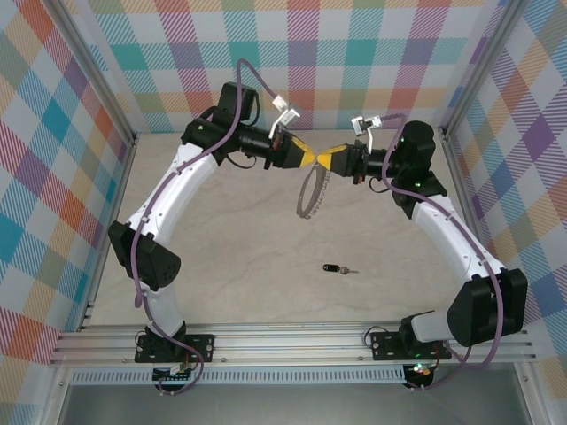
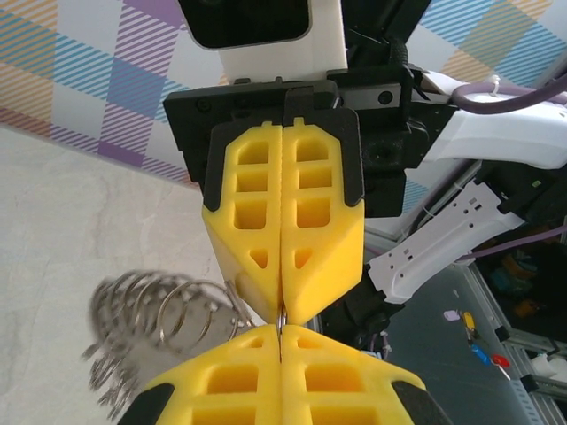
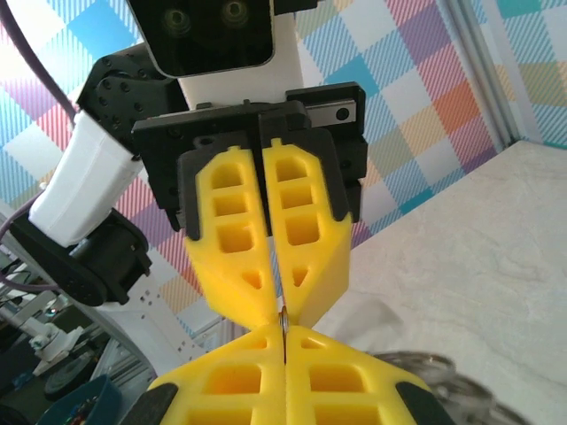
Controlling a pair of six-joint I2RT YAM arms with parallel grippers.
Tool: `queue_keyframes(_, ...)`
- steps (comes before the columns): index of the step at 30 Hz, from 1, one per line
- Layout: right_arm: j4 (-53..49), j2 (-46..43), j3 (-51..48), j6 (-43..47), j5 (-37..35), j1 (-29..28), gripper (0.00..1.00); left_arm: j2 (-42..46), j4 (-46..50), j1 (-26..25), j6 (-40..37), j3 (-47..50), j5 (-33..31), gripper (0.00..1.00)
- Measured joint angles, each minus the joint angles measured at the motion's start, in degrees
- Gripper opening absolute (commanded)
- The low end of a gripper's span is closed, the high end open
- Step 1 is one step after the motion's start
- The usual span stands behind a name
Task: Put the keys on the keyring
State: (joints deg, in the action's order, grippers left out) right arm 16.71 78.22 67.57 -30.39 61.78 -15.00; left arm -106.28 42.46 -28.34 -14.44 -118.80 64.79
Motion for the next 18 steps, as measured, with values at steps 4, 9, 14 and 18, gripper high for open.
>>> queue_keyframes(4,0.0,-0.02,-1.55,0.44,-2.32,0.0,0.0,2.67,-7.45,-0.09,4.76,5.77,-3.87,0.45)
queue_keyframes(9,1.86,-0.04,-3.43,0.15,-4.83,0.0,0.0,10.51,-21.05,0.66,13.57,18.43,-10.25,0.47)
queue_keyframes(14,8.02,-0.83,-6.19,-2.43,-7.08,0.0,0.0,16.39,-32.35,1.16,21.16,25.97,-15.43,0.45)
queue_keyframes(18,15.21,-1.07,-8.11,-6.19,-8.81,0.0,0.0,17.46,-38.99,1.18,25.88,28.85,-17.05,0.41)
